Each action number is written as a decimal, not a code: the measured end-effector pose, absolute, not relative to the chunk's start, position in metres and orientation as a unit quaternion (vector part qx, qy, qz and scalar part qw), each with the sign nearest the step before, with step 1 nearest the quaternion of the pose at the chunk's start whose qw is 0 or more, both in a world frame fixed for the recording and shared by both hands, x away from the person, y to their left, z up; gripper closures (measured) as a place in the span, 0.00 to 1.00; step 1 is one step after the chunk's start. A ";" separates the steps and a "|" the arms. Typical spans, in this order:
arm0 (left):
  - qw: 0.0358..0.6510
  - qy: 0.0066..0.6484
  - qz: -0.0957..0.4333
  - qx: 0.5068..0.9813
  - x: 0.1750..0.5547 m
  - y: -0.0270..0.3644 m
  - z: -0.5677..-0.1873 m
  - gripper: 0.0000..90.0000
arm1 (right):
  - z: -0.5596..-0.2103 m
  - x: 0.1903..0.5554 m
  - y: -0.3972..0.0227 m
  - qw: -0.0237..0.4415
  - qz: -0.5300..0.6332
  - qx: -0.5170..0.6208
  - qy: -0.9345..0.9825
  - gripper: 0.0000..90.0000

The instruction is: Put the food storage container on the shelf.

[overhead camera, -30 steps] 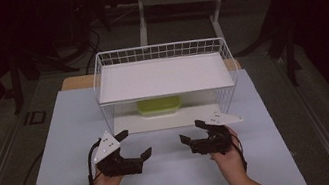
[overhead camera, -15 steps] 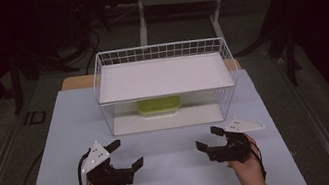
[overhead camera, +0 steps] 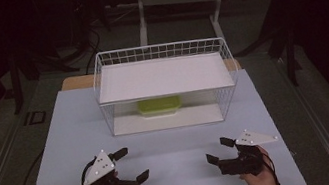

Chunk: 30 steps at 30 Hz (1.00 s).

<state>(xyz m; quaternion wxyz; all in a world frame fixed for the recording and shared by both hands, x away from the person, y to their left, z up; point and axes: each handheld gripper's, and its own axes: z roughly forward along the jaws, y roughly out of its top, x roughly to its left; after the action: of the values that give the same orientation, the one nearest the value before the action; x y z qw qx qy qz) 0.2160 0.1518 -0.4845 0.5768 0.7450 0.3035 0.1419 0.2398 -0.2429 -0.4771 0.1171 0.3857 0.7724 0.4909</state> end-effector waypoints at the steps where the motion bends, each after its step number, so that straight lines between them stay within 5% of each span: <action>1: 0.578 0.300 0.141 0.746 0.216 0.152 -0.485 0.02 | -0.479 0.239 -0.243 0.114 0.491 0.385 0.773 0.20; 30: 0.561 0.283 0.134 0.766 0.222 0.143 -0.505 0.02 | -0.499 0.255 -0.241 0.117 0.485 0.328 0.803 0.17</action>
<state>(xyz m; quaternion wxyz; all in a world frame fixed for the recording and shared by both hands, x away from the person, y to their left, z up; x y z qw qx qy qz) 0.2215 0.1426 -0.5048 0.5610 0.7662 0.2834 0.1340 0.2547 -0.2406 -0.4992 0.1167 0.3275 0.8027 0.4845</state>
